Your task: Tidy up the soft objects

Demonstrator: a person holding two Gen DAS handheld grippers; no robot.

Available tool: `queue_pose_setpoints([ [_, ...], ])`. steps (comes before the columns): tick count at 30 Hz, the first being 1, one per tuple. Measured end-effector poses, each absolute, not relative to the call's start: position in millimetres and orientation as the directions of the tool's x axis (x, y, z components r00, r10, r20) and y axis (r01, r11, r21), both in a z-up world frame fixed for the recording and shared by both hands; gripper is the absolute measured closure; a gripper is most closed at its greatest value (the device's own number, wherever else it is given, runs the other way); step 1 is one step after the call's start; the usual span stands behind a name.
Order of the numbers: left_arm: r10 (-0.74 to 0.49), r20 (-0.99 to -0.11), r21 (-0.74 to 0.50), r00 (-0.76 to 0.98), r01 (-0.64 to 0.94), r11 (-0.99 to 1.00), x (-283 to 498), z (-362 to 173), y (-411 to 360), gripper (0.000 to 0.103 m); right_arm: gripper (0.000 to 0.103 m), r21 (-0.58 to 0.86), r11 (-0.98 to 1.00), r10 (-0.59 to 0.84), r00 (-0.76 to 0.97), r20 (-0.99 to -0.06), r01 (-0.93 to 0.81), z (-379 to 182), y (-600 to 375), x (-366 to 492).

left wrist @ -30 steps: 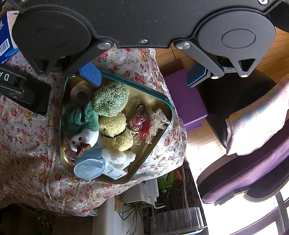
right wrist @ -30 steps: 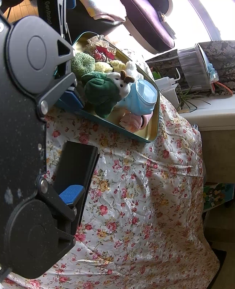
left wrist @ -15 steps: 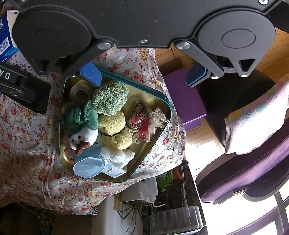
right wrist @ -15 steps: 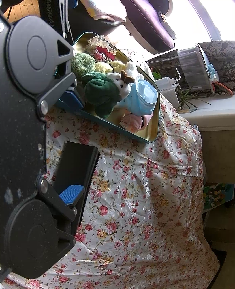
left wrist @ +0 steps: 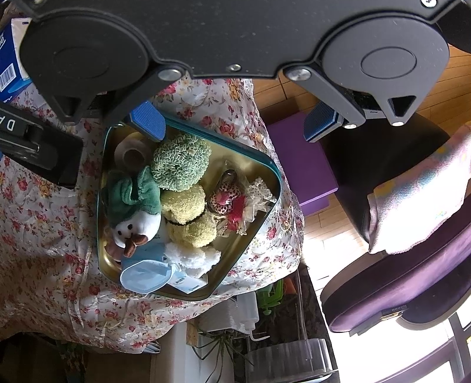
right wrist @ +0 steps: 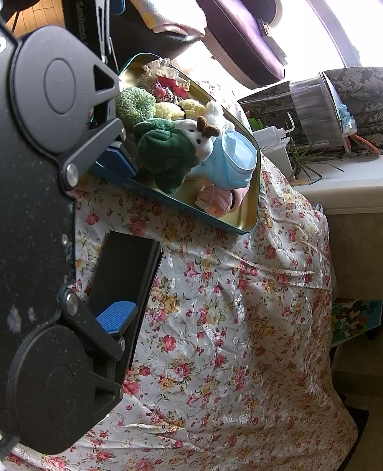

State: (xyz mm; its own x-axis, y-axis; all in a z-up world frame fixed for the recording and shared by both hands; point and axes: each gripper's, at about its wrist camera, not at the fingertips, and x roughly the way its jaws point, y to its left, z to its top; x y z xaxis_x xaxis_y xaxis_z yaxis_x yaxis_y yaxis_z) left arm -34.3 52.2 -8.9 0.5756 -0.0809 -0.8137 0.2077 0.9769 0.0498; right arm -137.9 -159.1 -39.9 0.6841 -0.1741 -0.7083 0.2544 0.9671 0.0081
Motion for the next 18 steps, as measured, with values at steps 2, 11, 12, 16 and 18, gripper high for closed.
queue_pose_setpoints([
  [2, -0.082, -0.816, 0.048, 0.572, 0.208, 0.977, -34.1, -9.4, 52.0, 0.005, 0.012, 0.008, 0.967, -0.173, 0.684, -0.708, 0.253, -39.6, -159.0, -138.2],
  [11, -0.085, -0.82, 0.043, 0.566, 0.209, 0.977, -33.9, -10.0, 52.1, 0.005, 0.012, 0.008, 0.968, -0.173, 0.685, -0.708, 0.252, -39.4, -158.8, -139.2],
  [12, -0.085, -0.82, 0.043, 0.566, 0.209, 0.977, -33.8, -10.2, 52.1, 0.005, 0.012, 0.007, 0.968, -0.173, 0.684, -0.709, 0.252, -39.6, -158.3, -139.2],
  [16, -0.088, -0.823, 0.039, 0.561, 0.209, 0.977, -33.6, -10.6, 52.3, 0.005, 0.012, 0.008, 0.968, -0.171, 0.684, -0.71, 0.25, -39.3, -158.4, -140.0],
  [18, -0.086, -0.825, 0.039, 0.559, 0.209, 0.977, -33.4, -10.7, 52.0, 0.005, 0.012, 0.007, 0.968, -0.171, 0.683, -0.71, 0.25, -39.4, -158.1, -139.9],
])
